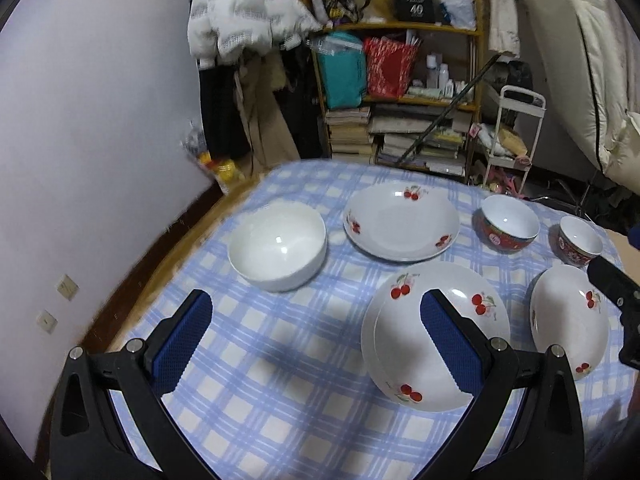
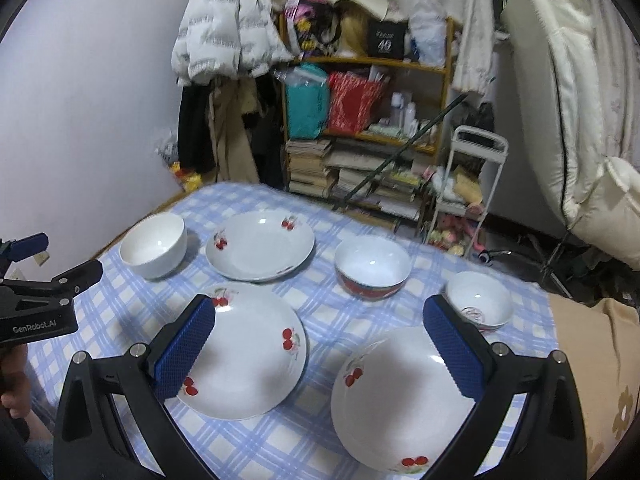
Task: Organize plates and bowls
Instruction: 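Close the left tool on the cherry plate rim while the right tool grips its opposite rim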
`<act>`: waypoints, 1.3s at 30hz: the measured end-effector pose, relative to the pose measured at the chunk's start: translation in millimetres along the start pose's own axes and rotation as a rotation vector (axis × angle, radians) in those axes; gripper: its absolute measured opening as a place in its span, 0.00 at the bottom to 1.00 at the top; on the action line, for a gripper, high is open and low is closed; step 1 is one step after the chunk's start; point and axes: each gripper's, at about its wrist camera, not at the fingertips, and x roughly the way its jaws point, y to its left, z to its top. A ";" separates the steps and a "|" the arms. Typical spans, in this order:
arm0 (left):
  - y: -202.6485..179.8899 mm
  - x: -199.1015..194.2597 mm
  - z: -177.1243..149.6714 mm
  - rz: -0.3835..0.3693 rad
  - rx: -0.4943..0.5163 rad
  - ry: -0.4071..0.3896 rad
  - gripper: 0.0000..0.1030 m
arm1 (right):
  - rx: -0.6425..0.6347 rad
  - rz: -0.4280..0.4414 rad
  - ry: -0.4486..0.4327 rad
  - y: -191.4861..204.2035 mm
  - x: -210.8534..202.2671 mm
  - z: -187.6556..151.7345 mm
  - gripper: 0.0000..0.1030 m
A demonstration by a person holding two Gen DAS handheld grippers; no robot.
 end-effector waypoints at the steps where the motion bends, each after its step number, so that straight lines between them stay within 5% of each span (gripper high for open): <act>1: 0.7 6.0 -1.0 -0.003 -0.006 0.015 0.99 | -0.005 0.006 0.014 0.8 6.5 0.3 1.00; 15: -3.7 82.9 -16.3 -0.059 -0.014 0.211 0.99 | -0.008 0.059 0.187 9.1 86.3 -9.8 0.88; 23: -14.6 111.6 -27.0 -0.097 0.019 0.295 0.99 | 0.023 0.106 0.279 4.8 120.3 -23.3 0.59; 29: -19.0 123.1 -31.7 -0.130 0.024 0.320 0.99 | 0.033 0.126 0.323 2.1 135.5 -31.9 0.58; 33: -23.9 128.4 -33.8 -0.158 0.030 0.342 0.84 | 0.044 0.137 0.338 1.2 141.7 -35.5 0.57; 37: -26.1 132.3 -36.8 -0.181 0.030 0.362 0.71 | 0.040 0.165 0.364 1.9 148.3 -38.4 0.30; 39: -26.0 133.8 -38.0 -0.190 0.023 0.370 0.61 | 0.045 0.178 0.380 1.8 151.9 -41.5 0.29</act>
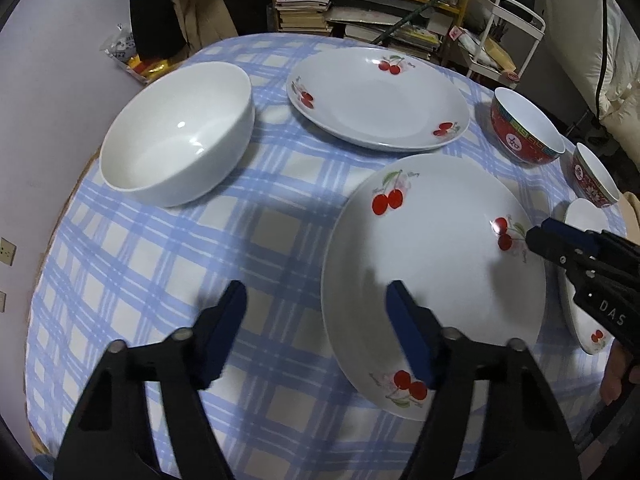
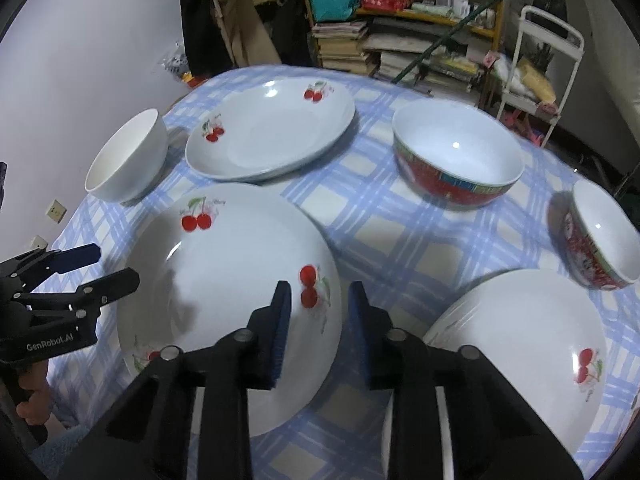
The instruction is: Organize plates and bowls
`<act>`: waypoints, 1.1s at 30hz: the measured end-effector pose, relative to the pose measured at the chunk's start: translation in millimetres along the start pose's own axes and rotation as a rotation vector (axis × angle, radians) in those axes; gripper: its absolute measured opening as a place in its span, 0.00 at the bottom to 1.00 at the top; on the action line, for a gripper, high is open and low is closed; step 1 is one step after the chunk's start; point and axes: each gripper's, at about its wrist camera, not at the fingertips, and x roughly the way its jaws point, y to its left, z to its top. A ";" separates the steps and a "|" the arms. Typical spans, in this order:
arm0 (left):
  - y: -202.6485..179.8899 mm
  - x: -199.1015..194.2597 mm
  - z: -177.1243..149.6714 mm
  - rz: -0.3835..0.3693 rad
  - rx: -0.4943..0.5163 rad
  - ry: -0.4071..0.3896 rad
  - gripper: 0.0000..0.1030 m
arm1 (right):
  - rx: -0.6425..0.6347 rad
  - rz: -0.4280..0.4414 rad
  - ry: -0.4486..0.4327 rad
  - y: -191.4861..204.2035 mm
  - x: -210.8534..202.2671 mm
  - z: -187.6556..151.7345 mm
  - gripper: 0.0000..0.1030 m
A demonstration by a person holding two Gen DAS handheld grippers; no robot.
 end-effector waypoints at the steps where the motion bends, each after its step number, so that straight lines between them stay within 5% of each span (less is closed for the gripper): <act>1: 0.1 1.4 -0.1 -0.006 -0.003 0.006 0.59 | -0.001 0.003 0.001 -0.2 1.0 -0.6 0.29; 6: 7.4 14.3 -1.3 -0.025 -0.047 0.058 0.38 | -0.005 0.002 0.008 0.6 1.9 -2.1 0.26; 17: 9.7 16.4 -3.9 -0.103 -0.065 0.073 0.10 | 0.000 -0.015 0.026 -4.6 7.9 -5.7 0.17; 33: 10.0 13.9 -7.4 -0.118 -0.090 0.077 0.09 | -0.029 -0.116 0.048 7.1 20.7 -7.4 0.16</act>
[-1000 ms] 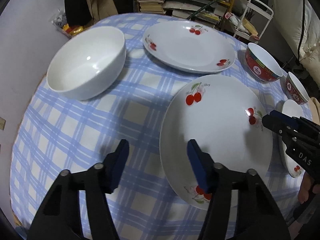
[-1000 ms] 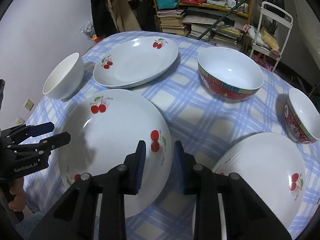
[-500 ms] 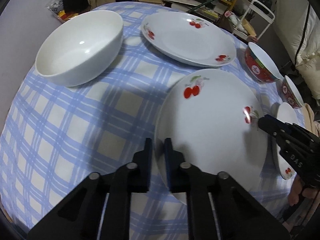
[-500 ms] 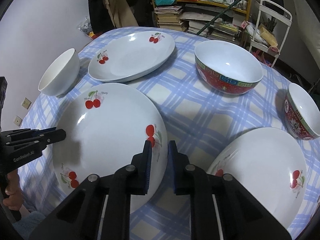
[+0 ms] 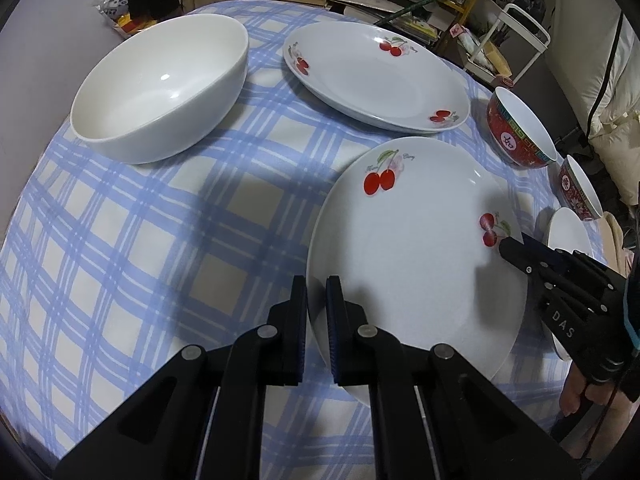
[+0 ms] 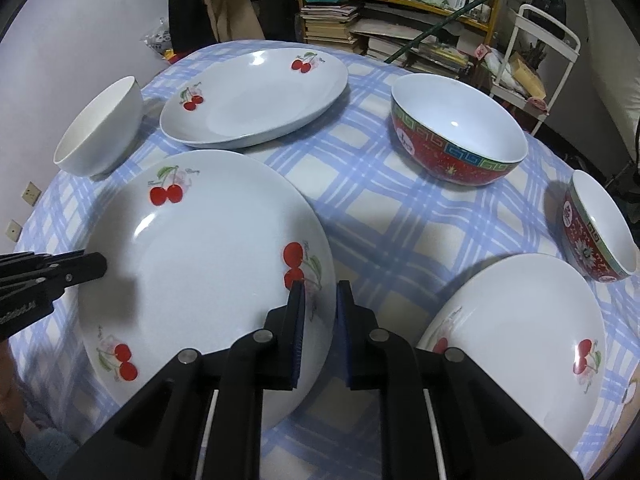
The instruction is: Organize plates and bowls
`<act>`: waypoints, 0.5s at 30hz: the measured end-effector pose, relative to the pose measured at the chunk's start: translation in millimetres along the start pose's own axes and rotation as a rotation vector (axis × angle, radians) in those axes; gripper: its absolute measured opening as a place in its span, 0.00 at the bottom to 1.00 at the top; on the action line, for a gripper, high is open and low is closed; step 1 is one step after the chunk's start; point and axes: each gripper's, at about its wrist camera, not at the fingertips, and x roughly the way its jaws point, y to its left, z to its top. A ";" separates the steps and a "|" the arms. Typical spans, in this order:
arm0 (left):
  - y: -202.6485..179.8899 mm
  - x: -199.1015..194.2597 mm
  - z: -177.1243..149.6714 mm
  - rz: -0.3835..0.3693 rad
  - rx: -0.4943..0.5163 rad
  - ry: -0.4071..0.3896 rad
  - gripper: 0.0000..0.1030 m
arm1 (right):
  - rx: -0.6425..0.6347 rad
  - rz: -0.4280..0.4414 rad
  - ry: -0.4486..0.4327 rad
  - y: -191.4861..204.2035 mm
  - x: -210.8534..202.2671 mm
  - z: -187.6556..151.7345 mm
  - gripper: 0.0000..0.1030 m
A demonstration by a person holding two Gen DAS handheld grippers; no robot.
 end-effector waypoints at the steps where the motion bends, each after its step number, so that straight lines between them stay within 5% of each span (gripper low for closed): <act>1: 0.7 0.1 -0.5 0.002 -0.002 0.002 0.09 | 0.004 -0.002 -0.006 0.2 -0.8 -0.5 0.16; 15: 13.8 -13.5 -18.0 0.002 -0.002 0.039 0.10 | 0.052 0.050 -0.070 8.5 -31.0 -6.9 0.16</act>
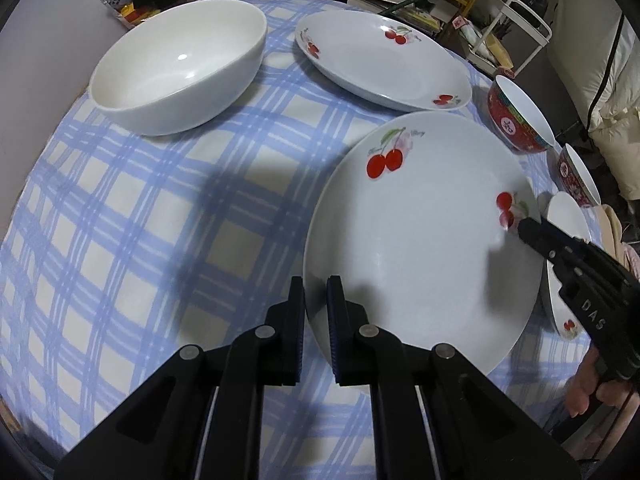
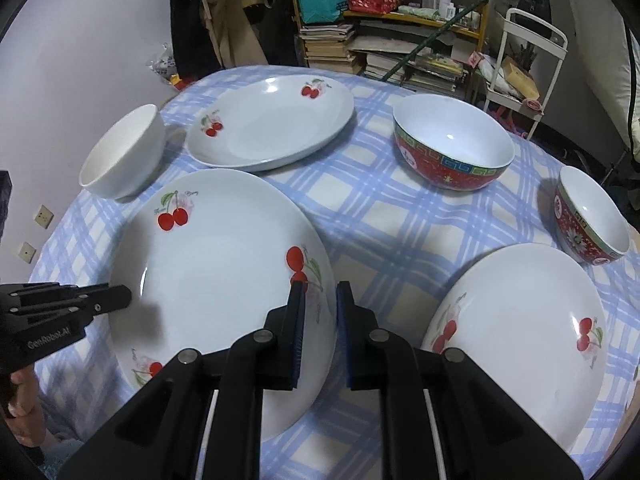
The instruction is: Organize plates and bowls
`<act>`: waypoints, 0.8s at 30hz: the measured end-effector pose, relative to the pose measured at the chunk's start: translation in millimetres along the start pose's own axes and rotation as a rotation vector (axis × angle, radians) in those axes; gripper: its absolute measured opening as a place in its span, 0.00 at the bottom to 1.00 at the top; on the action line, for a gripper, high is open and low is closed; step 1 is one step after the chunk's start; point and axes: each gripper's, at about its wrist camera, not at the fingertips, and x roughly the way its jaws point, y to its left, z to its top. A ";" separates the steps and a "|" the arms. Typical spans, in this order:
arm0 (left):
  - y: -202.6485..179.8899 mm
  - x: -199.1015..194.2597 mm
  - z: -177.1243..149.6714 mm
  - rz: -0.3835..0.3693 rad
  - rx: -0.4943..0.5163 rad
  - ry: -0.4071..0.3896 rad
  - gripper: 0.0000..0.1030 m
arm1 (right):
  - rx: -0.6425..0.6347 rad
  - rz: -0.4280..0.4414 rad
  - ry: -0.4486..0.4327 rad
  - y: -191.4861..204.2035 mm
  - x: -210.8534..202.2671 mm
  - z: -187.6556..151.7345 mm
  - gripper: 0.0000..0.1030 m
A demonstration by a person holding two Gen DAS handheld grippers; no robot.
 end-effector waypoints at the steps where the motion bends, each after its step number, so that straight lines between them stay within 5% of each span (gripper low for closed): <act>1: 1.0 -2.6 -1.7 0.001 -0.001 -0.001 0.10 | -0.003 0.004 -0.003 1.7 -2.9 -0.7 0.16; 24: 7.2 -26.5 -37.3 0.052 -0.004 0.044 0.12 | 0.063 0.052 -0.014 18.8 -40.0 -42.1 0.16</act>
